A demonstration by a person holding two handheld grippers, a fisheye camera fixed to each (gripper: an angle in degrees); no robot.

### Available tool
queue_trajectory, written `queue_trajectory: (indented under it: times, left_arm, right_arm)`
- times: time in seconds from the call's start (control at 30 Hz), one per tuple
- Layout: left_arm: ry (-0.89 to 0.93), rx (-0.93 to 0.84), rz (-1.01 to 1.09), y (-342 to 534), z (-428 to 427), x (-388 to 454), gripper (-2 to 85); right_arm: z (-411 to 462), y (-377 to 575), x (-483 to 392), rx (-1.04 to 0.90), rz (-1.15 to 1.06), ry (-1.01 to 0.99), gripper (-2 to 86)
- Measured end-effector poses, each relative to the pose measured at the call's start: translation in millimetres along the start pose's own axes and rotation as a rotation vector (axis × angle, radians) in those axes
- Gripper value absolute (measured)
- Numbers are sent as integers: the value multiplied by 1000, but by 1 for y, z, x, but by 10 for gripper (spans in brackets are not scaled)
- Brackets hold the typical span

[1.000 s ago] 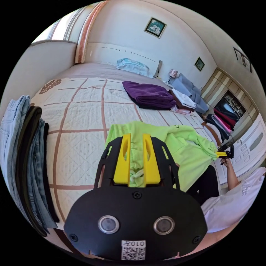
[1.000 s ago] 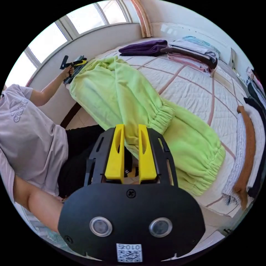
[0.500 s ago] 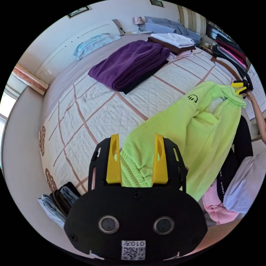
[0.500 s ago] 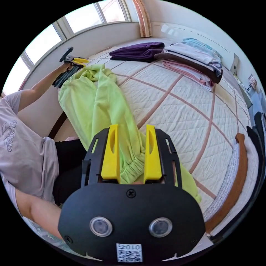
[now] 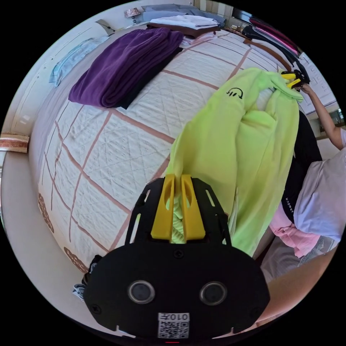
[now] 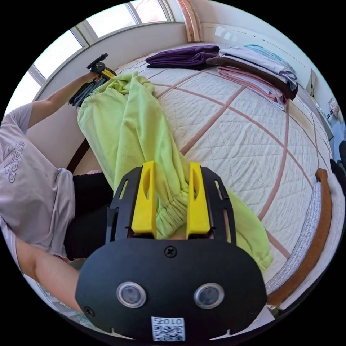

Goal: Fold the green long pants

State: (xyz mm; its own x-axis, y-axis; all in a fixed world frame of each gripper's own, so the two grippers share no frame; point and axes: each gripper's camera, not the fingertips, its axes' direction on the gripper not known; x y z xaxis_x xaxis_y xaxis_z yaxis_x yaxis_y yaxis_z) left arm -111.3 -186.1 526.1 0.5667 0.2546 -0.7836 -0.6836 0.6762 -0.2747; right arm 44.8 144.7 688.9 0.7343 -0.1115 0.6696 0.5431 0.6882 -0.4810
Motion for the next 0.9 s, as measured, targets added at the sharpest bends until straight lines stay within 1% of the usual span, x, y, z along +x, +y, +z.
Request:
queue_trajectory:
  times: [0.1, 0.17, 0.23, 0.3, 0.37, 0.43, 0.5, 0.57, 0.63, 0.67, 0.73, 0.77, 0.83, 0.87, 0.9]
  left_arm:
    - [-87, 13, -6, 8, -18, 15, 23]
    - [-166, 48, -65, 18, -42, 16, 15]
    - [-190, 109, -133, 31, -68, 7, 11]
    - [-182, 177, -217, 45, -95, -10, 8]
    - [-132, 231, -313, 59, -121, -38, 6]
    - [-126, 204, -365, 61, -124, -58, 5]
    - [-162, 166, -405, 61, -122, -72, 4]
    - [-210, 183, -492, 67, -121, -84, 4]
    - [-175, 250, -529, 73, -116, -88, 4]
    - [-140, 247, -541, 74, -105, -89, 4]
    - [-141, 204, -553, 71, -87, -88, 4]
    - [-135, 207, -539, 71, -81, -85, 4]
    - [-122, 226, -538, 72, -77, -82, 4]
    - [-134, 244, -545, 74, -77, -80, 4]
    - [-136, 254, -547, 75, -78, -79, 4]
  right_arm:
    - [-3, -3, -10, -27, -33, 65, 76]
    - [-9, -4, -18, -30, -60, 115, 59]
    - [-16, -6, -22, -54, -66, 199, 53]
    - [-34, -16, -11, -65, -28, 325, 49]
    - [-52, -30, 11, -70, 35, 398, 48]
    - [-63, -53, 37, -108, 97, 458, 48]
    - [-61, -92, 76, -211, 188, 533, 46]
    - [-56, -121, 106, -245, 253, 539, 46]
    - [-50, -147, 131, -246, 328, 547, 48]
    - [-43, -163, 144, -234, 348, 535, 51]
    - [-25, -179, 158, -307, 356, 509, 58]
    - [-19, -185, 159, -334, 355, 528, 66]
    - [-23, -180, 147, -249, 342, 612, 73]
    - [-25, -170, 133, -165, 304, 653, 76]
    - [-22, -158, 114, -91, 194, 654, 81]
